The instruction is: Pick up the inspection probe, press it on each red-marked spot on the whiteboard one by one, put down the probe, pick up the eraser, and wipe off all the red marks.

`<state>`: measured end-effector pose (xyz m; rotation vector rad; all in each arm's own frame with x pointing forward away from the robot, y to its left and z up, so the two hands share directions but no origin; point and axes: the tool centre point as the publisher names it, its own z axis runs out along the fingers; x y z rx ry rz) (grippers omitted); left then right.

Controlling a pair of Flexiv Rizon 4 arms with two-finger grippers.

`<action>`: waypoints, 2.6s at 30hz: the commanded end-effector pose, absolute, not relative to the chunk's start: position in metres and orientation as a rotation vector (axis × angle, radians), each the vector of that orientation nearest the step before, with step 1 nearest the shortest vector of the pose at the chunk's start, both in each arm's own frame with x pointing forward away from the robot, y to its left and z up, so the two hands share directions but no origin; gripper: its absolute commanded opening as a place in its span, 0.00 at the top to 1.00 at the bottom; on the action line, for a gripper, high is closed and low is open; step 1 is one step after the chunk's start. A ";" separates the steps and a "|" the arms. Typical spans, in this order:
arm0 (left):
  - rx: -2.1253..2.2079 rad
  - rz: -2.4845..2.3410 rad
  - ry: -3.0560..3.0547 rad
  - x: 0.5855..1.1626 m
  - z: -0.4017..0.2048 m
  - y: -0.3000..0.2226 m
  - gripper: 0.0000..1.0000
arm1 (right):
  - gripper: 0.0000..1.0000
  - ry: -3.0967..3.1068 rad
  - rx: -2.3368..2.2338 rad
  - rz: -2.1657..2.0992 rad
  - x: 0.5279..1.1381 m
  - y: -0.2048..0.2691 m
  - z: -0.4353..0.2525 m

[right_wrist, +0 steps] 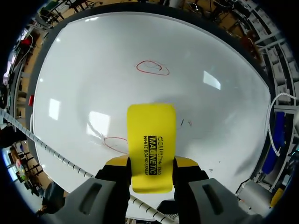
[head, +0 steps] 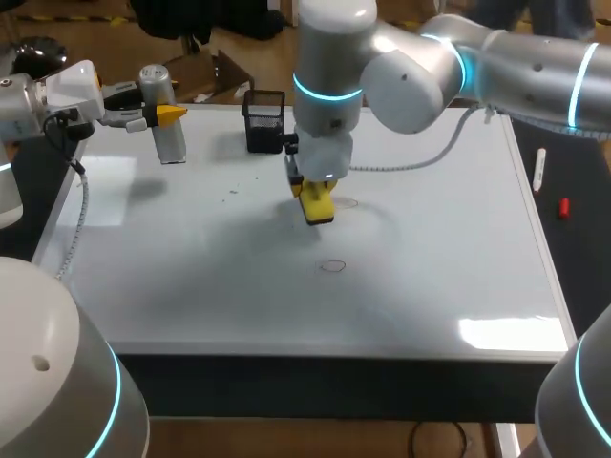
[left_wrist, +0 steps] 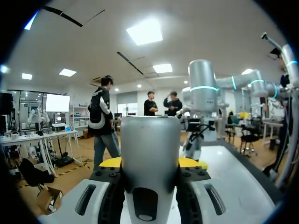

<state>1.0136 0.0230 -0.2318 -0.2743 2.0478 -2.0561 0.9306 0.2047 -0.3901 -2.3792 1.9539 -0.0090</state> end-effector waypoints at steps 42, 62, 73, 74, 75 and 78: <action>-0.276 -2.053 2.044 1.012 -0.231 0.023 1.00 | 1.00 2.497 -1.999 -0.011 1.054 -0.068 -0.402; -0.276 -2.053 2.044 1.012 -0.231 0.023 1.00 | 1.00 2.525 -1.949 -0.021 1.067 -0.094 -0.396; -0.276 -2.053 2.044 1.012 -0.231 0.023 1.00 | 1.00 2.525 -1.949 -0.021 1.067 -0.094 -0.396; -0.276 -2.053 2.044 1.012 -0.231 0.023 1.00 | 1.00 2.525 -1.949 -0.021 1.067 -0.094 -0.396; -0.272 -2.049 2.041 1.013 -0.227 0.023 1.00 | 1.00 2.525 -1.949 -0.021 1.067 -0.094 -0.396; -0.244 -2.038 2.051 1.013 -0.219 0.016 1.00 | 1.00 2.525 -1.949 -0.021 1.067 -0.094 -0.396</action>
